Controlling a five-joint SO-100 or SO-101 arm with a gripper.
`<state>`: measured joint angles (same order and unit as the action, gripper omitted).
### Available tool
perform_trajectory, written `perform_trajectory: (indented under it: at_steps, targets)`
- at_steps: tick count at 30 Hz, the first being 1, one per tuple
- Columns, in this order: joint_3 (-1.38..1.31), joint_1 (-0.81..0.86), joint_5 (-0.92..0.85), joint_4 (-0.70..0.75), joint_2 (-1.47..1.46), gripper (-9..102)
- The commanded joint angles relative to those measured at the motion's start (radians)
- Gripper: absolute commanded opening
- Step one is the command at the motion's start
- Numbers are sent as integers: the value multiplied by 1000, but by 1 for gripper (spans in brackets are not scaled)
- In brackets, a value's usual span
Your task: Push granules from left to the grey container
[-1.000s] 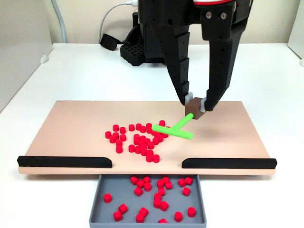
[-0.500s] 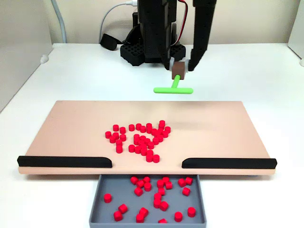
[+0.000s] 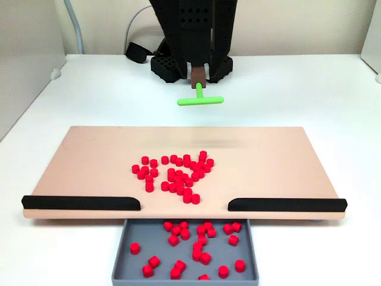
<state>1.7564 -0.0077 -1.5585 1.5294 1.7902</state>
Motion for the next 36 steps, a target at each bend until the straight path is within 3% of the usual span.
perform_trajectory:
  at_steps: [1,36]
  targets:
    - [-5,6,-3,3,21,0]
    - [-6,-35,64,-8,55,0]
